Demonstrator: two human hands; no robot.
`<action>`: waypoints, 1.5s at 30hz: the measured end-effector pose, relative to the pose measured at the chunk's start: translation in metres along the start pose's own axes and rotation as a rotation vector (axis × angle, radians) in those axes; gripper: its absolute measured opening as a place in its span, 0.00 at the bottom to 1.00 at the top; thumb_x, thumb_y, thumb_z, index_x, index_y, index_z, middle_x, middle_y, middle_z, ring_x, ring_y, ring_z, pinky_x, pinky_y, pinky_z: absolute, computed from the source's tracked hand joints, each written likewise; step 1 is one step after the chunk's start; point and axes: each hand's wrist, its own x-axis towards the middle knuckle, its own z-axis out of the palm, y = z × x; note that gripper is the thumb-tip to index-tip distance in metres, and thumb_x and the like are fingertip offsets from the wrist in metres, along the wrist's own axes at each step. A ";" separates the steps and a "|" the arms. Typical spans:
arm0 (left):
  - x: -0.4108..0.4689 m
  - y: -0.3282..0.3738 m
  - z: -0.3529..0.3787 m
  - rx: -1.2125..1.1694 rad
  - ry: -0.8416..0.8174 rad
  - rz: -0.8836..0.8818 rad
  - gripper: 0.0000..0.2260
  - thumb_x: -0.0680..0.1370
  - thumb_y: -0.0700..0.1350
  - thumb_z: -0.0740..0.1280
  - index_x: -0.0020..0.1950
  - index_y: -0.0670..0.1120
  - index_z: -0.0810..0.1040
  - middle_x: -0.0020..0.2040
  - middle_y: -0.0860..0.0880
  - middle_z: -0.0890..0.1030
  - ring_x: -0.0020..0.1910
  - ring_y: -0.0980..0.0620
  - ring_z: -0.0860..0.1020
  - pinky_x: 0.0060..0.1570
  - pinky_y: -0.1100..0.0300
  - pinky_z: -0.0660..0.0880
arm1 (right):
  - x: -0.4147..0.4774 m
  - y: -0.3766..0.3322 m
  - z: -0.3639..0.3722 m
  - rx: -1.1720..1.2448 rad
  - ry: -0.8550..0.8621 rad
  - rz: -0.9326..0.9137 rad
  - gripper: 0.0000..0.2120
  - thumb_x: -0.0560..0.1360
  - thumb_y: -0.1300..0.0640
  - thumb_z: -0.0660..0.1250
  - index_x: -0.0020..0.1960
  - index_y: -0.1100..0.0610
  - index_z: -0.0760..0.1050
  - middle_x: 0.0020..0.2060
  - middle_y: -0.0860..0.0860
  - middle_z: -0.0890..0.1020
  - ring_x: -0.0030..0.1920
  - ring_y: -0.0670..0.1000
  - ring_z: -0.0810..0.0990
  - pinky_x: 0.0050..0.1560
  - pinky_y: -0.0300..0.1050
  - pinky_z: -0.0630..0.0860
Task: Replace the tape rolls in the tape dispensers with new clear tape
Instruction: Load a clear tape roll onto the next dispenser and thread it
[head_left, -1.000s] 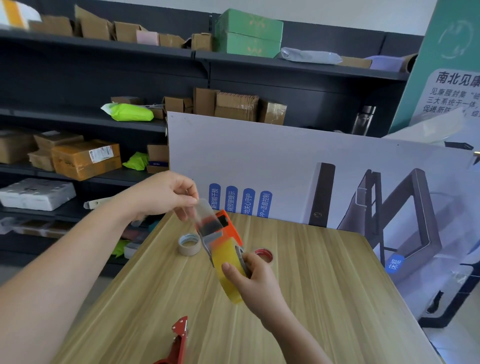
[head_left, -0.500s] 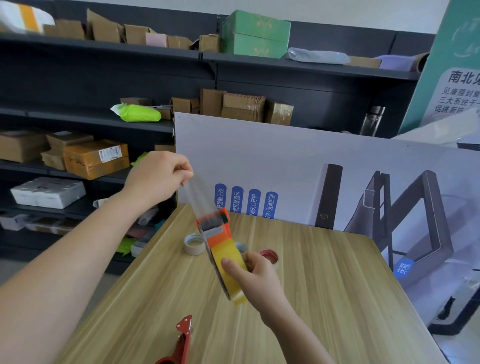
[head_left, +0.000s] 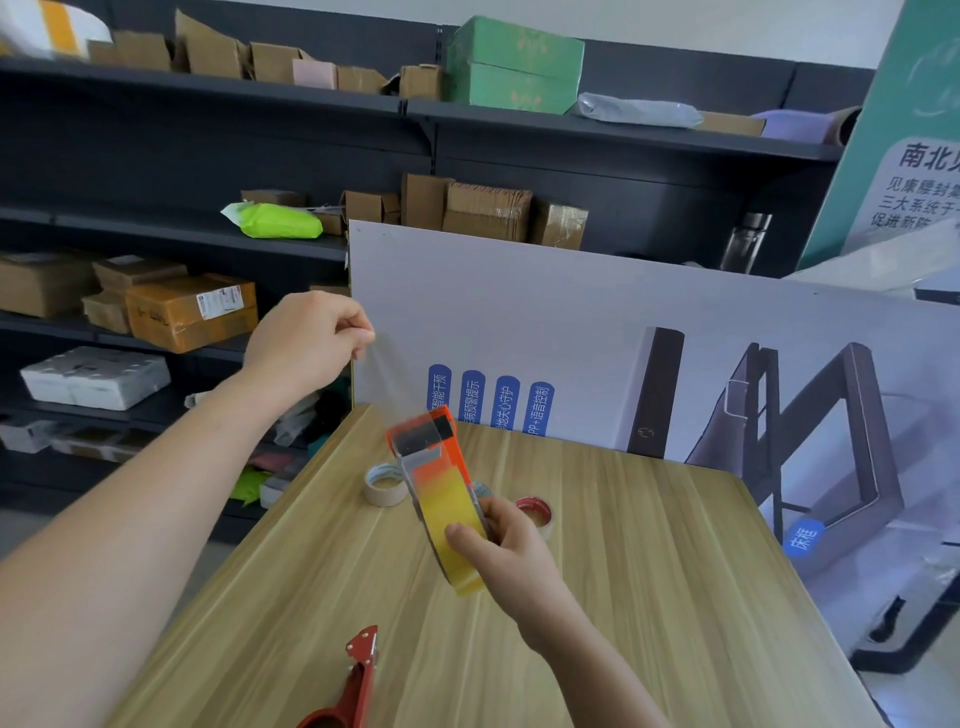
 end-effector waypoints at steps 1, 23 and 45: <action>0.000 0.002 0.002 -0.004 -0.001 0.013 0.07 0.78 0.44 0.65 0.42 0.49 0.81 0.35 0.55 0.81 0.38 0.54 0.79 0.42 0.53 0.77 | 0.000 0.000 -0.002 -0.004 0.007 0.010 0.17 0.69 0.50 0.68 0.49 0.63 0.73 0.38 0.51 0.73 0.38 0.47 0.72 0.39 0.41 0.70; 0.010 0.010 0.011 -0.001 0.070 -0.017 0.06 0.78 0.44 0.66 0.44 0.47 0.82 0.41 0.50 0.82 0.42 0.51 0.78 0.41 0.56 0.71 | -0.003 -0.008 -0.007 0.048 0.064 0.018 0.29 0.66 0.44 0.68 0.56 0.66 0.72 0.39 0.52 0.73 0.40 0.49 0.73 0.41 0.45 0.70; 0.019 0.021 -0.003 0.197 0.170 0.037 0.07 0.79 0.44 0.63 0.49 0.45 0.81 0.44 0.47 0.82 0.44 0.47 0.77 0.39 0.52 0.73 | 0.003 0.002 -0.011 -0.087 0.143 0.129 0.11 0.72 0.49 0.67 0.38 0.56 0.72 0.32 0.51 0.70 0.33 0.48 0.69 0.33 0.42 0.67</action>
